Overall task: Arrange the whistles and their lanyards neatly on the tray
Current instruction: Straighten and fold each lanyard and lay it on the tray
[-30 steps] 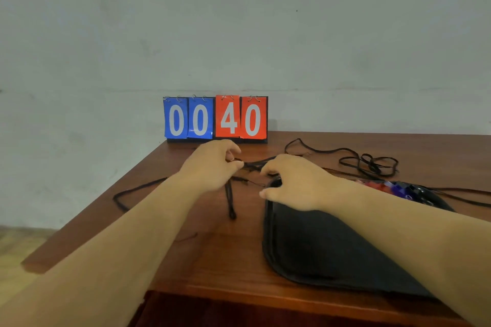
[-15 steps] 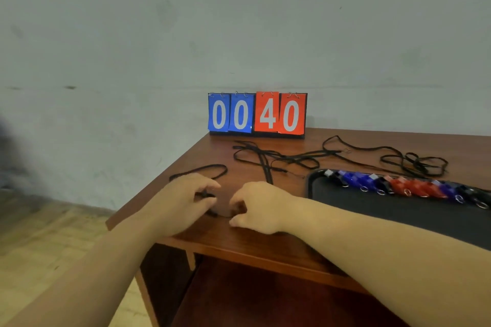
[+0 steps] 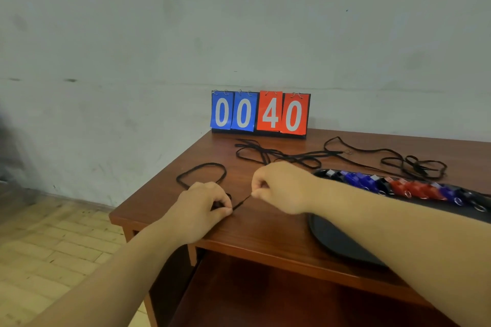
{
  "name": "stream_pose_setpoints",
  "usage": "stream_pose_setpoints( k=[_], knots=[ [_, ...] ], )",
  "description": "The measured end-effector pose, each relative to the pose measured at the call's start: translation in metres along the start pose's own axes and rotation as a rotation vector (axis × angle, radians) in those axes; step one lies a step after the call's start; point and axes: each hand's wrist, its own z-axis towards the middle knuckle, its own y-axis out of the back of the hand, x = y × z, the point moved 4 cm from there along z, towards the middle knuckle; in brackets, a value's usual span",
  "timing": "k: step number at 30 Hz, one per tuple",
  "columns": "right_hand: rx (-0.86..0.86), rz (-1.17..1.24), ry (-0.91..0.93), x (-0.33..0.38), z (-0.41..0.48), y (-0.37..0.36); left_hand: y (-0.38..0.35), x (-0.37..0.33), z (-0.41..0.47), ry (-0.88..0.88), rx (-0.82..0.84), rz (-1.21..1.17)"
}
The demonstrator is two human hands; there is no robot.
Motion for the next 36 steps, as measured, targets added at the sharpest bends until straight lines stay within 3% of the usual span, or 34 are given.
stream_pose_setpoints(
  k=[8, 17, 21, 27, 31, 36],
  knots=[
    [-0.125, -0.045, -0.073, -0.051, -0.044, 0.060, -0.018, -0.063, 0.032, -0.052, 0.060, -0.015],
    [-0.439, 0.135, -0.266, -0.144, -0.113, 0.122, 0.020, -0.150, 0.080, -0.017, -0.075, -0.591],
    [-0.650, 0.571, -0.435, -0.193, -0.144, 0.128, 0.025, -0.192, 0.109, -0.057, -0.082, -0.917],
    [-0.471, 0.933, -0.427, -0.221, -0.152, 0.113, 0.008, -0.271, 0.155, -0.138, 0.028, -1.460],
    [-0.371, 1.195, -0.375, -0.242, -0.154, 0.098, -0.009, -0.309, 0.177, -0.161, 0.121, -1.653],
    [-0.307, 1.351, -0.324, -0.262, -0.157, 0.083, -0.033, -0.318, 0.194, -0.150, 0.208, -1.840]
  ],
)
